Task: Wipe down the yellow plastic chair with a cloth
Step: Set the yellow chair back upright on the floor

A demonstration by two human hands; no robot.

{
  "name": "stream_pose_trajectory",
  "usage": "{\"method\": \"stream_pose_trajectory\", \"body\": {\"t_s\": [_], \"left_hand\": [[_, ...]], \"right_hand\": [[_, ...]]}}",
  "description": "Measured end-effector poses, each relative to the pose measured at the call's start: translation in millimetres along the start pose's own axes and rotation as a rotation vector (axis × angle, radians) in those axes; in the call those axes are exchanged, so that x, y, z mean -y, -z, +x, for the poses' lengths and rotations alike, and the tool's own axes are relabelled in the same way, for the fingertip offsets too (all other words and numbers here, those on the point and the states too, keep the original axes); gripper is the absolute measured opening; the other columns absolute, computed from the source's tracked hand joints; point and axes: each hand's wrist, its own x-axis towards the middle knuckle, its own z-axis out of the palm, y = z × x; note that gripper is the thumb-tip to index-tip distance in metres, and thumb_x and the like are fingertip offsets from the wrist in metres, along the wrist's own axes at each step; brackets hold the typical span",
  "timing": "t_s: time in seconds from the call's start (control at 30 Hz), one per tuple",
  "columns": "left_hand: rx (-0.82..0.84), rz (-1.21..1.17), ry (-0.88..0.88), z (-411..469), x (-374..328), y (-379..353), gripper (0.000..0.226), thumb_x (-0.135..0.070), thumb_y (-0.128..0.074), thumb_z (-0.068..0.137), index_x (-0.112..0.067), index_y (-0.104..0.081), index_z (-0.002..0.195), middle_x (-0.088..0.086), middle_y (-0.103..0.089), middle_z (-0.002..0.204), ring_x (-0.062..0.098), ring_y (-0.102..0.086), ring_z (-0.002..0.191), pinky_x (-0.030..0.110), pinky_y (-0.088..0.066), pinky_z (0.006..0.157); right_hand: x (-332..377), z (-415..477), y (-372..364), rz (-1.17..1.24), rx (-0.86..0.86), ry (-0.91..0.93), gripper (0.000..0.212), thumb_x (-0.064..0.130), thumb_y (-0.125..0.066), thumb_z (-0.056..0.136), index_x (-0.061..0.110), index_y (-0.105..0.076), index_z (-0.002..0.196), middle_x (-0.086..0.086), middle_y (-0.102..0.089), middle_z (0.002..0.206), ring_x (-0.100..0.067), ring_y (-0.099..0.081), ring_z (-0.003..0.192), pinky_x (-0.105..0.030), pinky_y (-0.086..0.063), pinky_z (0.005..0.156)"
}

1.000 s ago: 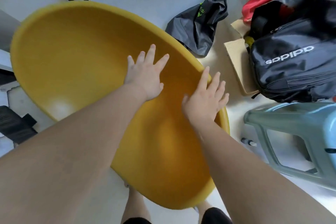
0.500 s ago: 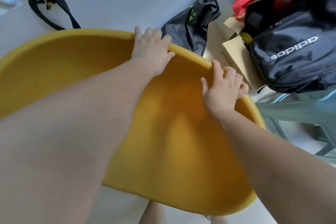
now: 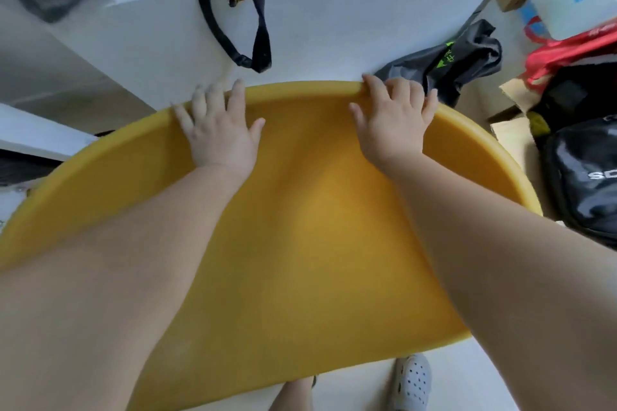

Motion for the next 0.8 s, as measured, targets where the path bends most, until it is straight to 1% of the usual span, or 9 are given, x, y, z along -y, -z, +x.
{"method": "stream_pose_trajectory", "body": {"t_s": [0.07,0.1,0.2,0.27,0.37,0.47,0.57,0.67,0.8], "left_hand": [[0.027,-0.025,0.074,1,19,-2,0.064,-0.050,-0.051,0.099,-0.030,-0.027,0.154,0.012,-0.035,0.156,0.036,-0.019,0.150,0.071,-0.003,0.116],[0.025,-0.038,0.076,2,23,-1,0.060,-0.049,-0.053,0.098,-0.030,-0.032,0.151,0.011,-0.040,0.151,0.035,-0.022,0.149,0.073,-0.003,0.115],[-0.010,-0.075,0.087,12,30,3,0.047,-0.049,-0.058,0.096,-0.025,-0.052,0.136,0.007,-0.054,0.128,0.033,-0.041,0.129,0.071,-0.011,0.115],[-0.031,-0.110,0.056,18,33,4,0.044,-0.051,-0.060,0.095,-0.023,-0.058,0.129,0.007,-0.057,0.121,0.033,-0.045,0.120,0.061,-0.020,0.113],[-0.062,-0.174,-0.014,26,41,4,0.043,-0.050,-0.064,0.092,-0.021,-0.063,0.123,0.008,-0.059,0.115,0.034,-0.047,0.114,0.047,-0.027,0.104],[-0.062,-0.209,-0.054,40,47,8,0.043,-0.049,-0.068,0.090,-0.019,-0.066,0.121,0.008,-0.061,0.114,0.034,-0.048,0.113,0.044,-0.027,0.100],[-0.061,-0.211,-0.063,60,45,16,0.042,-0.052,-0.069,0.088,-0.021,-0.069,0.117,0.008,-0.063,0.110,0.035,-0.050,0.112,0.045,-0.029,0.102],[-0.094,-0.242,-0.039,82,39,22,0.037,-0.052,-0.070,0.087,-0.026,-0.071,0.113,0.007,-0.063,0.107,0.033,-0.050,0.113,0.042,-0.028,0.102],[-0.071,-0.165,0.067,94,30,28,0.042,-0.053,-0.067,0.090,-0.027,-0.066,0.123,0.009,-0.063,0.118,0.035,-0.048,0.121,0.047,-0.030,0.106]], "right_hand": [[21,-2,-6,-0.055,0.037,-0.089,0.070,0.063,-0.046,0.097,0.035,-0.024,0.158,-0.011,-0.025,0.163,-0.038,-0.004,0.156,-0.069,0.007,0.117],[29,-6,-10,-0.072,0.050,-0.134,0.077,0.065,-0.047,0.096,0.036,-0.015,0.160,-0.011,-0.012,0.168,-0.038,0.008,0.156,-0.075,0.005,0.114],[41,-11,-20,0.020,0.062,-0.204,0.083,0.064,-0.054,0.095,0.038,-0.010,0.161,-0.009,0.005,0.170,-0.041,0.022,0.153,-0.082,-0.021,0.108],[43,-8,-25,0.111,0.027,-0.209,0.079,0.062,-0.062,0.092,0.038,-0.024,0.157,-0.013,-0.002,0.168,-0.045,0.020,0.152,-0.075,-0.038,0.104],[52,4,-25,0.188,-0.017,-0.256,0.067,0.060,-0.072,0.085,0.031,-0.045,0.139,-0.014,-0.018,0.159,-0.049,0.013,0.151,-0.076,-0.040,0.099],[58,27,-19,0.215,0.001,-0.309,0.064,0.061,-0.080,0.076,0.029,-0.053,0.125,-0.005,-0.026,0.153,-0.044,0.004,0.151,-0.077,-0.041,0.098],[56,54,-11,0.240,-0.016,-0.295,0.064,0.064,-0.084,0.069,0.032,-0.058,0.118,0.002,-0.032,0.147,-0.036,-0.011,0.147,-0.068,-0.050,0.089],[57,72,-6,0.264,-0.037,-0.283,0.061,0.062,-0.081,0.074,0.033,-0.058,0.123,0.003,-0.034,0.146,-0.033,-0.013,0.148,-0.068,-0.050,0.090],[53,78,0,0.221,0.047,-0.193,0.070,0.055,-0.076,0.085,0.035,-0.044,0.144,-0.001,-0.024,0.159,-0.035,0.004,0.155,-0.075,-0.038,0.102]]}}
